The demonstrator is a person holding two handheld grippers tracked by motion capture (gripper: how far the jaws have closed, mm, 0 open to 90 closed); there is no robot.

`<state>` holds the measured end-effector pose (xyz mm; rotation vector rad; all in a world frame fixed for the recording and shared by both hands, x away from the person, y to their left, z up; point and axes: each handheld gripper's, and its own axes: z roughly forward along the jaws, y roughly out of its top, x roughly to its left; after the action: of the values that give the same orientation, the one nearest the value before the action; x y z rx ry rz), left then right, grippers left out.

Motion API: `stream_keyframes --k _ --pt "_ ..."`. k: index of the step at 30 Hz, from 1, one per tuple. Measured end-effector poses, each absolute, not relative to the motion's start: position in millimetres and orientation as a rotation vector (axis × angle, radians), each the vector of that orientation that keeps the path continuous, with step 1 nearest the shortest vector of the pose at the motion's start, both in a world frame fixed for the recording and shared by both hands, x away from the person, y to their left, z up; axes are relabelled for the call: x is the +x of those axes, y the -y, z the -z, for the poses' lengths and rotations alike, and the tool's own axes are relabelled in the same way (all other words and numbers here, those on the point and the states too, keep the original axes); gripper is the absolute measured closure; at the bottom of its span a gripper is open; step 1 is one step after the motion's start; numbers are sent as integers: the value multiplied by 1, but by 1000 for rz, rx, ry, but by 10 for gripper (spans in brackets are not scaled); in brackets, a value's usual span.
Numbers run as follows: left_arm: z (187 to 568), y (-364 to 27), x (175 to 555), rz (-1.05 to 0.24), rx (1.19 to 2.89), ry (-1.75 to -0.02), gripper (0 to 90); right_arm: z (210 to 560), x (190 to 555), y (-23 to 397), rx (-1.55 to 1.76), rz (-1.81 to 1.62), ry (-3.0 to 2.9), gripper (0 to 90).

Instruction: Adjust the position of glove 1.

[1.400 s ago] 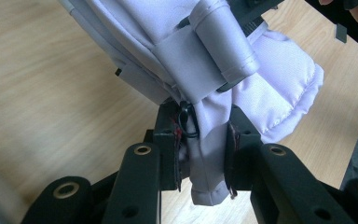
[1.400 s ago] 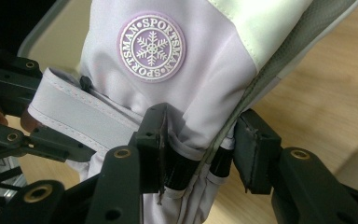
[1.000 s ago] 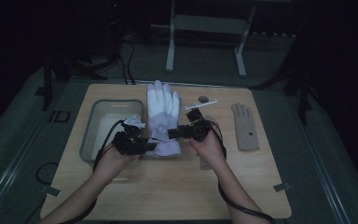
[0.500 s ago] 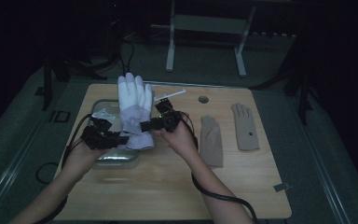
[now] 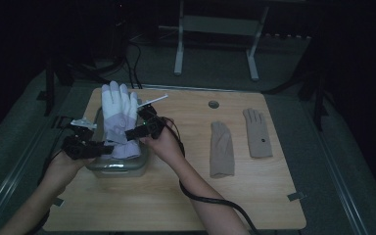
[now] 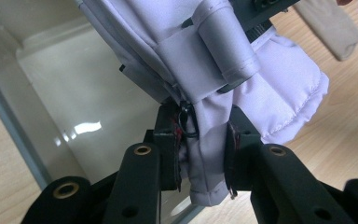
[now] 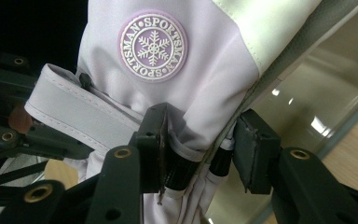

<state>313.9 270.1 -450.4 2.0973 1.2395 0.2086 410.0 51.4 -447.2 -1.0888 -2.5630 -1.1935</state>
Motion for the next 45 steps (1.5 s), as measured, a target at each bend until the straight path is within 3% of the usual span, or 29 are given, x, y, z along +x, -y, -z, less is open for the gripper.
stream_keyframes --k 21,34,42,45 --pt "497 -271 325 -106 2206 -1349 704 500 414 -78 -1144 896 2633 567" --pt "498 -273 330 -47 2216 -1365 670 486 413 -72 -1087 912 2689 407" --pt "497 -266 330 -97 2215 -1400 483 466 411 -57 -1050 1081 2682 298" --pt "493 -269 328 -129 2175 -1403 455 462 411 -50 -1063 1137 2686 244"
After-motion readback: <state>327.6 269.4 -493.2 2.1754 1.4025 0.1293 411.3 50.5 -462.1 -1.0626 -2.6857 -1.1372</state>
